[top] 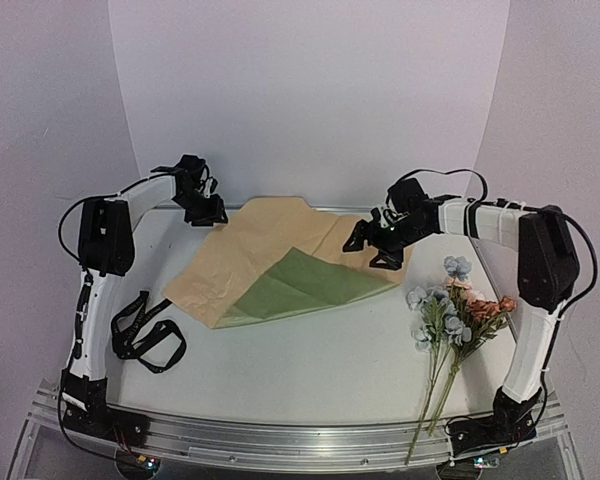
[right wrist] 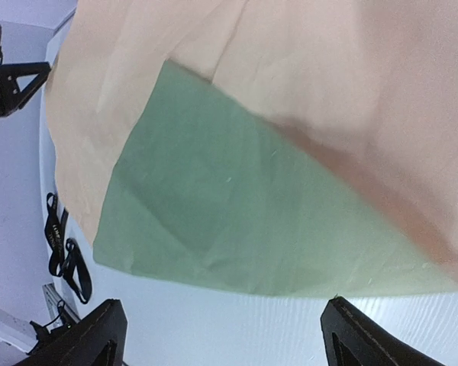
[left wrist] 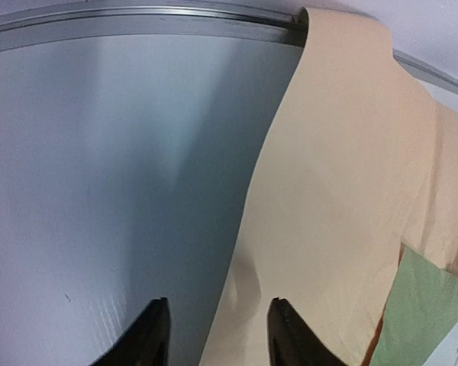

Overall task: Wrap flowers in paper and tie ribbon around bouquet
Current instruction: Unfold the folded wrapping paper at the center of the board.

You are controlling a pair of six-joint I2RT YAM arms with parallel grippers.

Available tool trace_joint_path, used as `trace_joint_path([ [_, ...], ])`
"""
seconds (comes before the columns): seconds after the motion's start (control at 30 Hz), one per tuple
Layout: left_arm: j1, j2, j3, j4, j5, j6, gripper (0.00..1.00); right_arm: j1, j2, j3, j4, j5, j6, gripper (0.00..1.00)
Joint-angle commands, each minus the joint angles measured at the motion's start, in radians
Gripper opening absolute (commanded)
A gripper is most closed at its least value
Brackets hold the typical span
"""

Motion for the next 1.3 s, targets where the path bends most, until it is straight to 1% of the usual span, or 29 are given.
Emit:
trace_joint_path([
  [0.0, -0.012, -0.119, -0.062, 0.037, -0.051, -0.042, 0.6, -0.044, 0.125, 0.075, -0.027, -0.015, -0.072, 0.94],
  [0.03, -0.021, -0.154, -0.092, 0.057, -0.057, -0.054, 0.64, -0.054, 0.144, 0.097, -0.027, -0.025, -0.069, 0.95],
  [0.1, -0.047, -0.209, -0.177, 0.11, -0.035, -0.077, 0.68, -0.066, 0.196, 0.144, -0.042, -0.05, -0.069, 0.96],
  [0.13, -0.064, -0.232, -0.218, 0.131, -0.027, -0.084, 0.69, -0.068, 0.214, 0.169, -0.054, -0.057, -0.075, 0.97],
  [0.23, -0.107, -0.241, -0.252, 0.122, -0.048, -0.103, 0.69, -0.07, 0.263, 0.22, -0.106, -0.075, -0.107, 0.98],
  [0.33, -0.131, -0.219, -0.266, 0.125, -0.02, -0.137, 0.64, -0.07, 0.282, 0.244, -0.138, -0.092, -0.132, 0.98],
  [0.43, -0.144, -0.179, -0.258, 0.114, 0.002, -0.162, 0.56, -0.071, 0.274, 0.233, -0.16, -0.066, -0.171, 0.98],
  [0.5, -0.154, -0.162, -0.251, 0.106, 0.001, -0.166, 0.54, -0.082, 0.261, 0.217, -0.16, -0.032, -0.192, 0.98],
  [0.7, -0.159, -0.118, -0.247, 0.094, 0.014, -0.18, 0.46, -0.106, 0.33, 0.307, -0.211, -0.075, -0.19, 0.98],
  [0.8, -0.16, -0.093, -0.237, 0.082, 0.011, -0.186, 0.41, -0.108, 0.336, 0.308, -0.214, -0.071, -0.201, 0.98],
  [0.93, -0.16, -0.068, -0.228, 0.077, 0.01, -0.191, 0.38, -0.11, 0.355, 0.327, -0.226, -0.092, -0.196, 0.98],
  [1.1, -0.16, -0.041, -0.215, 0.074, 0.009, -0.197, 0.36, -0.112, 0.389, 0.364, -0.236, -0.259, -0.131, 0.98],
  [1.17, -0.16, -0.028, -0.203, 0.072, 0.009, -0.199, 0.35, -0.11, 0.391, 0.362, -0.234, -0.336, -0.104, 0.95],
  [1.27, -0.16, 0.002, -0.177, 0.058, 0.009, -0.197, 0.35, -0.107, 0.377, 0.327, -0.215, -0.42, -0.062, 0.87],
])
